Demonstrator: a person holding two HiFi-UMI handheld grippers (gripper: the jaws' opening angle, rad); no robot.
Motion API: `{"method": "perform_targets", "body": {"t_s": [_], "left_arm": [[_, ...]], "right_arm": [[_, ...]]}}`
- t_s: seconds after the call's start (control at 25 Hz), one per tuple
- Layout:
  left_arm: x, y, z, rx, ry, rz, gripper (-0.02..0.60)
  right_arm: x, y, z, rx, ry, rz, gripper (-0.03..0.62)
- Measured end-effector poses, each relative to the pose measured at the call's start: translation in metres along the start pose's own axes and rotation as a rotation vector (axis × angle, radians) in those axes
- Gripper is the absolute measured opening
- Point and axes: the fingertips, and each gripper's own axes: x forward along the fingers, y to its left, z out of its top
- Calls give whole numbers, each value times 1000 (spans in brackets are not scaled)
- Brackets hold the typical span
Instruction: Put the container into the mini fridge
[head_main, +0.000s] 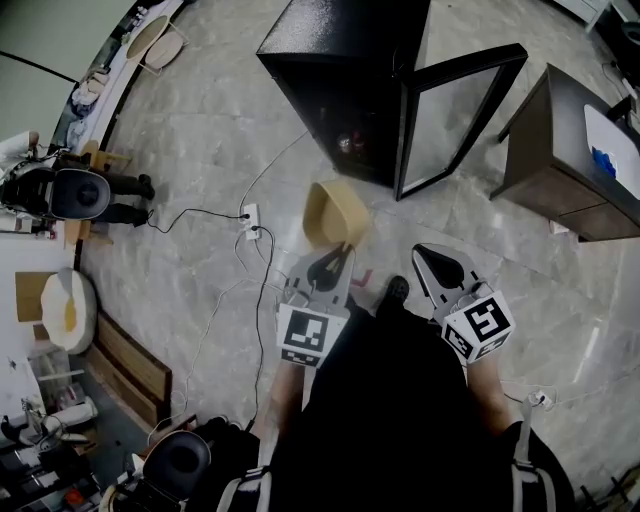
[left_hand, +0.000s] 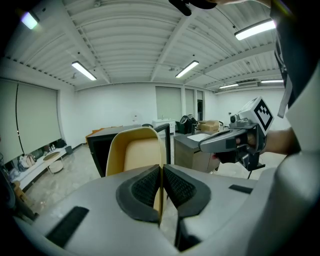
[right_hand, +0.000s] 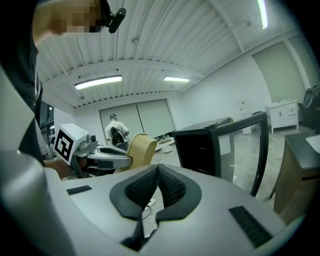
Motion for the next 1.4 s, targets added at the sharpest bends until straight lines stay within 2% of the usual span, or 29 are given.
{"method": "perform_targets", "body": {"t_s": [0.32, 0.56, 0.68, 0.88, 1.4], "left_arm": [[1, 31, -14, 6, 26, -4, 46], [30, 66, -26, 46, 62, -55, 46], [53, 83, -21, 55, 71, -93, 47], [95, 108, -10, 126, 100, -177, 46], [173, 164, -18, 201, 159, -379, 48]], "right_arm": [[26, 0, -1, 23, 29, -24, 17], [50, -7, 13, 15, 12, -73, 17], [66, -22, 20, 37, 3, -108, 17], [99, -50, 40, 80, -37, -167, 17], [181, -105, 80, 78, -53, -297, 17]]}}
